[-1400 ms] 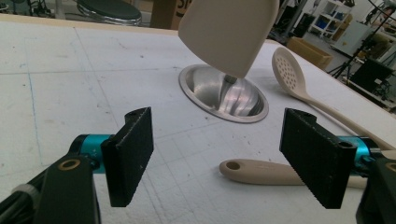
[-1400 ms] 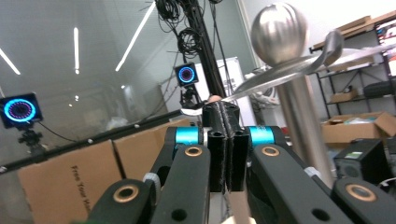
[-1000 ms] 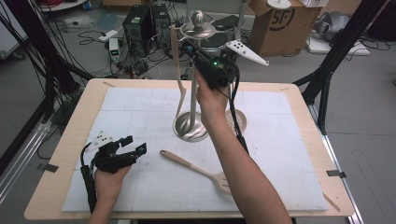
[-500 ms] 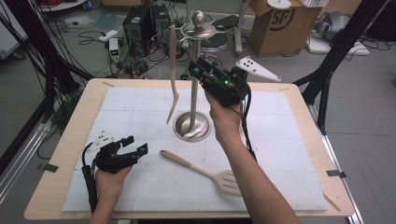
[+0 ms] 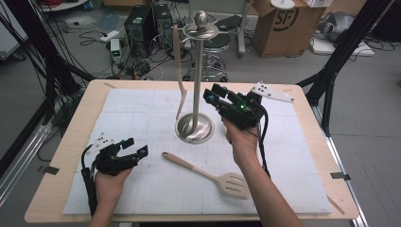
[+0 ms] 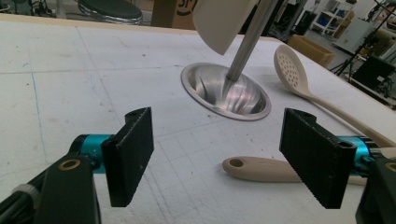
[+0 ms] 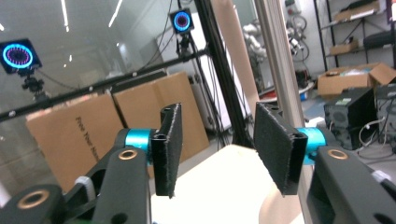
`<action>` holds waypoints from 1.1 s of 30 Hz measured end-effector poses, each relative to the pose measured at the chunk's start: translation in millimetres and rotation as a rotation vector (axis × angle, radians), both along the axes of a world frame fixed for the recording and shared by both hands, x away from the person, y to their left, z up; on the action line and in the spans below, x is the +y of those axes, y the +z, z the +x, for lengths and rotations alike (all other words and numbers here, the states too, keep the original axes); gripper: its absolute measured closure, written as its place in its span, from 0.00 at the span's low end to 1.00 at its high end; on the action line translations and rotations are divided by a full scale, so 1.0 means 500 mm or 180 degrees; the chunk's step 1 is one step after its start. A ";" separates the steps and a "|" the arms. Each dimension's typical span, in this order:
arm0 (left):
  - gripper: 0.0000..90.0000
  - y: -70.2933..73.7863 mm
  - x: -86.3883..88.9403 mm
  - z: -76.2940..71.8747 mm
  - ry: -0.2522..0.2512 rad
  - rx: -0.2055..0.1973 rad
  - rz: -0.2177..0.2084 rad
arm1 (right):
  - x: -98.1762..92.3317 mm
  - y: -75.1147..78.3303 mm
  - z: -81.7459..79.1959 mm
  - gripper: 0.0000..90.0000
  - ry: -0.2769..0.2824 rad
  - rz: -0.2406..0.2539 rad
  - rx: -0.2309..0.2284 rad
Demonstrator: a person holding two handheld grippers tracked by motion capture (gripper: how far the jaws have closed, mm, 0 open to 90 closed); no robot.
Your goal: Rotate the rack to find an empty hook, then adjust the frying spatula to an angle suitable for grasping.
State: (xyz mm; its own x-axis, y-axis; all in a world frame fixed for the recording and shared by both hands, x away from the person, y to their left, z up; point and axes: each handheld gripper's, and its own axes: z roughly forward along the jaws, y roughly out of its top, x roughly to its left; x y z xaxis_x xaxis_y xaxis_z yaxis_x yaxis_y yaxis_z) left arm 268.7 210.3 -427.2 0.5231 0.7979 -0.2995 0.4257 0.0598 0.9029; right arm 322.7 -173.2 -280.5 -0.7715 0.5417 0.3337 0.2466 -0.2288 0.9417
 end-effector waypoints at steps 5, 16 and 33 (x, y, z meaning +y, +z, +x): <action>0.31 -0.001 -0.002 0.000 0.0010 0.0003 0.0029 | -0.017 -0.035 -0.010 0.54 -0.0034 -0.0003 0.0063; 0.31 -0.002 -0.007 0.002 -0.0016 0.0005 0.0086 | -0.028 -0.100 -0.017 0.49 -0.0009 -0.0066 0.0275; 0.31 0.000 -0.006 0.001 -0.0012 -0.0010 0.0061 | 0.042 -0.190 -0.022 0.85 0.0470 -0.0524 0.0747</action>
